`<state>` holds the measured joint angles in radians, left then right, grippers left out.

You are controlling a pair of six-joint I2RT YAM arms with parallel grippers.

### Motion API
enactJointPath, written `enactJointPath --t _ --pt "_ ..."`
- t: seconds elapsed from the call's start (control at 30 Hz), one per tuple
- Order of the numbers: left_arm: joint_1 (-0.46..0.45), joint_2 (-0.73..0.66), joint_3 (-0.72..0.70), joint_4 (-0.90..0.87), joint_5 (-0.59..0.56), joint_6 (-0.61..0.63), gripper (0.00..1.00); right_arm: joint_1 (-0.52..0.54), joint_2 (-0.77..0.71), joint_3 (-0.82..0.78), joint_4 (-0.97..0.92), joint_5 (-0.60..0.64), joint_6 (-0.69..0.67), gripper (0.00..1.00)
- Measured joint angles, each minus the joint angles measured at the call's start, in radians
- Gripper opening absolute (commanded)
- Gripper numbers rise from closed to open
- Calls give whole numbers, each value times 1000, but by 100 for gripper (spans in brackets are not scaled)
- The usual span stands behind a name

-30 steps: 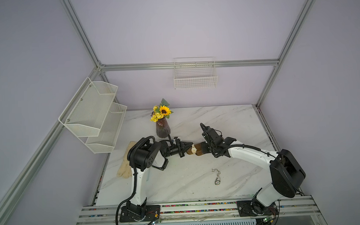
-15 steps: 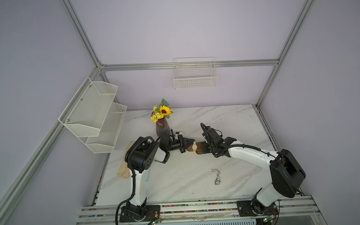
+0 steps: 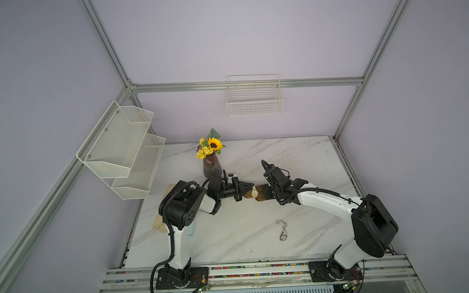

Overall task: Place watch on stand
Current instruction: Place the watch on the stand.

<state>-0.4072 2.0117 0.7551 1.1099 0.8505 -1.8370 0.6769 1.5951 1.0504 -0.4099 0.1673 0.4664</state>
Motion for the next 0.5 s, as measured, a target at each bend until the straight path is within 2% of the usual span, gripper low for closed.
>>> enactJointPath --t 0.43,0.5 --pt "6 32 66 -43 10 1 3 0 -10 -18 21 0 5 0" --pt "6 32 70 -55 12 5 8 0 -10 -19 22 0 7 0"
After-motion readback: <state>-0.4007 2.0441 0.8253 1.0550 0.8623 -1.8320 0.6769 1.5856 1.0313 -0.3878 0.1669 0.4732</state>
